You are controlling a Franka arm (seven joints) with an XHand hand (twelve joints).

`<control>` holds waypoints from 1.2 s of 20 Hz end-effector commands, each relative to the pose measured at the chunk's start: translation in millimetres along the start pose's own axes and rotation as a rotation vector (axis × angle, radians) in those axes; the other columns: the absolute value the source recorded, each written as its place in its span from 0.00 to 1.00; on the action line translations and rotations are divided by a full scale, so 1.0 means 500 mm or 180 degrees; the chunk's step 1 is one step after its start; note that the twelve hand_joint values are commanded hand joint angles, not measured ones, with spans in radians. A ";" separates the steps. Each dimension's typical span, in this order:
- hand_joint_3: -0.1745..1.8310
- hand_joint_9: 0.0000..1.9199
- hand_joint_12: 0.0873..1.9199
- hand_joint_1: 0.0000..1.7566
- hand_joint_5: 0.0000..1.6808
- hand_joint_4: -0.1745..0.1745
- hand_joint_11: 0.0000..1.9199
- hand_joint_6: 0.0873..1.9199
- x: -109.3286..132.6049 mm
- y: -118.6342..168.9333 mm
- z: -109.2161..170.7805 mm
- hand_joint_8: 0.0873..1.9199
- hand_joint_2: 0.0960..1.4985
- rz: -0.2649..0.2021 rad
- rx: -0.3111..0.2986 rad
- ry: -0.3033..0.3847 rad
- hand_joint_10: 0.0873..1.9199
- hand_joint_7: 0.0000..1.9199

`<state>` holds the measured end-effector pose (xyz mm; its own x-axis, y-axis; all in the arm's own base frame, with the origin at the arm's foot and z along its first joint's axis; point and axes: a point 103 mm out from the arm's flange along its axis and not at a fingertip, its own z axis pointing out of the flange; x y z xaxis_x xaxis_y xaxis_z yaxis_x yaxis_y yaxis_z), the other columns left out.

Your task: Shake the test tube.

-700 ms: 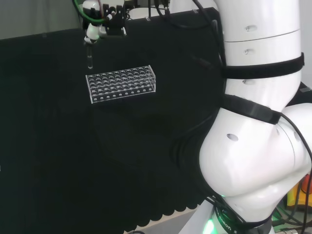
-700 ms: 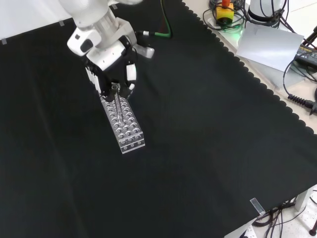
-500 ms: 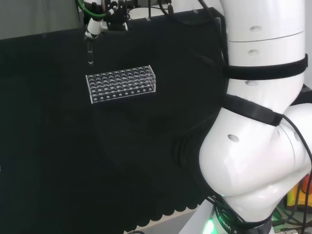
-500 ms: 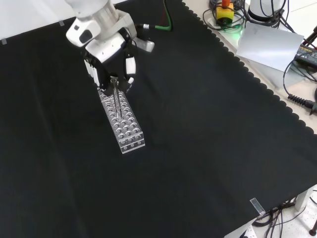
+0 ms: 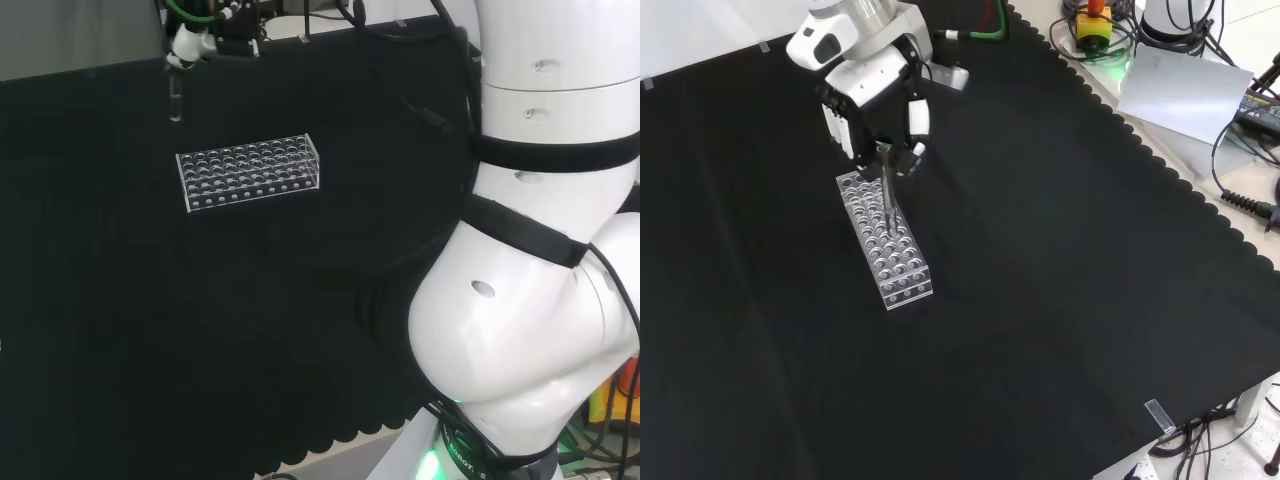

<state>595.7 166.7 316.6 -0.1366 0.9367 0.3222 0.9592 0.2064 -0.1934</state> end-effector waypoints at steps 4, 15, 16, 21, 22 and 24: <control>0.48 0.84 0.43 0.76 0.78 0.00 0.64 0.29 0.055 -0.001 -0.010 0.30 0.34 -0.0124 -0.0053 -0.0038 0.30 0.71; 0.48 0.84 0.43 0.76 0.78 0.00 0.64 0.30 -0.229 -0.094 -0.072 0.30 0.33 0.0704 -0.0109 -0.0387 0.30 0.71; 0.48 0.84 0.43 0.76 0.78 0.00 0.64 0.30 -0.256 -0.107 -0.080 0.30 0.33 0.0775 -0.0119 -0.0424 0.30 0.71; 0.48 0.83 0.43 0.76 0.78 0.00 0.64 0.30 -0.361 -0.162 -0.123 0.30 0.33 0.1091 -0.0160 -0.0686 0.30 0.71; 0.48 0.83 0.43 0.76 0.78 0.00 0.64 0.30 -0.379 -0.173 -0.131 0.30 0.33 0.1161 -0.0163 -0.0750 0.30 0.71; 0.48 0.83 0.43 0.76 0.78 0.00 0.64 0.30 -0.411 -0.193 -0.145 0.30 0.33 0.1286 -0.0163 -0.0835 0.30 0.71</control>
<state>566.9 -1.0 327.0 0.0938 0.9913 0.0922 0.9745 -0.0724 -0.2125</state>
